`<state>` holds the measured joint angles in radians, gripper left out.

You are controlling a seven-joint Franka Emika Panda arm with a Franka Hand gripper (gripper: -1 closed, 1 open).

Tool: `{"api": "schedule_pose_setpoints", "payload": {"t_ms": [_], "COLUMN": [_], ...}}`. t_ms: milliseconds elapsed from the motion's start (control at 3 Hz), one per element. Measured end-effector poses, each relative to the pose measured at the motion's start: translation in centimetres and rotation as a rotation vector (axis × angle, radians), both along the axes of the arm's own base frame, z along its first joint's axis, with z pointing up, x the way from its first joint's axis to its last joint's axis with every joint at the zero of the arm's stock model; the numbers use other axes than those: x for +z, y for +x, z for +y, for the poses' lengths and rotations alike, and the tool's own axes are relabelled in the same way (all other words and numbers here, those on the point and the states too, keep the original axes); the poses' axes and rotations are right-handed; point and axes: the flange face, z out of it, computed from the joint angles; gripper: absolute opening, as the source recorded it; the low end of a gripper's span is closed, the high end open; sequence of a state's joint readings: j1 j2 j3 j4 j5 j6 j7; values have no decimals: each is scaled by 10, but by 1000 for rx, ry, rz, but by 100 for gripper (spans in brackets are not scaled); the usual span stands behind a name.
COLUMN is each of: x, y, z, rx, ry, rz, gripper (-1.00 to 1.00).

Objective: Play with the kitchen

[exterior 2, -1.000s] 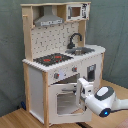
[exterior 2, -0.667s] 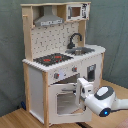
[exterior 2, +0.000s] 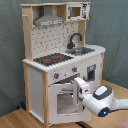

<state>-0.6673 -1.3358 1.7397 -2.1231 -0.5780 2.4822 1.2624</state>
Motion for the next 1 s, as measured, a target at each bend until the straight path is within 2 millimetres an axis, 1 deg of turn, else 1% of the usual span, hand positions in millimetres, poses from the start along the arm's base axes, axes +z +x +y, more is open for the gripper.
{"api": "schedule_pose_setpoints", "payload": {"t_ms": [333, 667, 1000], "x": [23, 53, 76], "y": [-6, -9, -10], "z": [17, 26, 28], "rx": [24, 32, 24], "ry": [-61, -124, -200], "rz": [-5, -18, -21], "gripper": [100, 100, 100]}}
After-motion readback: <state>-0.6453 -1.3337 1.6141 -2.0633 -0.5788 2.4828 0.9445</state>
